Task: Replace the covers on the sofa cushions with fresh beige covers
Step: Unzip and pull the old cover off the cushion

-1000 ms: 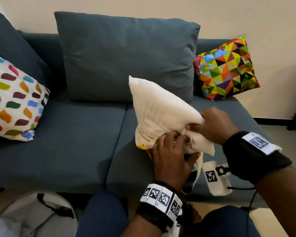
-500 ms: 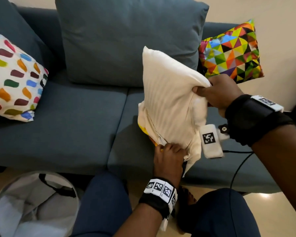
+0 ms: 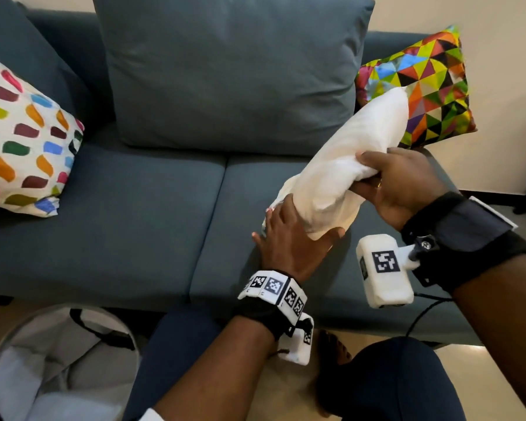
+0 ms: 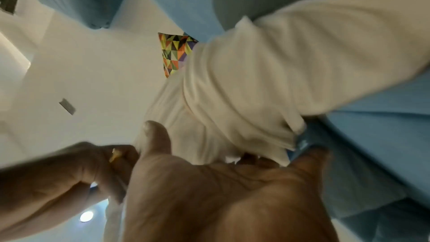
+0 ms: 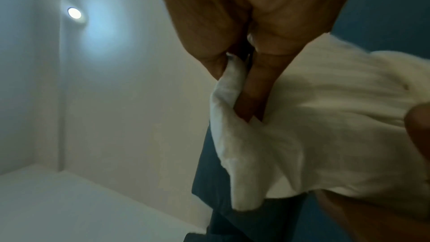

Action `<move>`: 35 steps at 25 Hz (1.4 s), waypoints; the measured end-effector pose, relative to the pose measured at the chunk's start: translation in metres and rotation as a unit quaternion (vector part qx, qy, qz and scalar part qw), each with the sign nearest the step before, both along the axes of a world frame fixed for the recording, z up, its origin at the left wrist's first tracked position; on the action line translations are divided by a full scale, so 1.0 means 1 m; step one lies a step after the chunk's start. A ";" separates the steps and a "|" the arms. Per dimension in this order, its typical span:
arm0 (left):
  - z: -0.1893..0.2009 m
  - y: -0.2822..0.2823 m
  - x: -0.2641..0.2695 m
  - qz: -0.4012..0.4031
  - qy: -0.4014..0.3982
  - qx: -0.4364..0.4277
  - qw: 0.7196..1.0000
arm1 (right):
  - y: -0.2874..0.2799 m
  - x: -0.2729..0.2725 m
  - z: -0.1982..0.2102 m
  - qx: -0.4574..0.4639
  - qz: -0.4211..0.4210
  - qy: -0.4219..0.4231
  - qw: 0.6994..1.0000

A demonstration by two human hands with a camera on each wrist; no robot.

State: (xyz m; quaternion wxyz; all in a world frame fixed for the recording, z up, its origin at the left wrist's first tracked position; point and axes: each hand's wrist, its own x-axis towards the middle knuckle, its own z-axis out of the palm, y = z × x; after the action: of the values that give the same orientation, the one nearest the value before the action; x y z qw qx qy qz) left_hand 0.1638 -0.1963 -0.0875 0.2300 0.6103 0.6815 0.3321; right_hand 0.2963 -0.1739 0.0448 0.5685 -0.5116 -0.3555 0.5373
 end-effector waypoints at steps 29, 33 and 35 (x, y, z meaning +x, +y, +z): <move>-0.015 0.050 -0.067 -0.048 0.017 0.022 0.998 | 0.025 -0.005 0.008 0.163 0.169 -0.456 0.858; 0.029 0.055 -0.040 -0.073 -0.196 0.171 0.963 | 0.028 0.024 -0.017 0.163 0.180 -0.394 0.886; 0.043 0.060 -0.041 -0.072 -0.177 0.182 0.964 | 0.030 0.047 -0.040 0.151 0.092 -0.390 0.904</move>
State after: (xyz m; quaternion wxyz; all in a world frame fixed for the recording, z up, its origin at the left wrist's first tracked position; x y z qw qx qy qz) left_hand 0.1231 -0.1363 -0.0448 0.2554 0.6205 0.5122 0.5361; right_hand 0.3431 -0.1436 0.0043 0.4032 -0.5536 -0.6708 0.2845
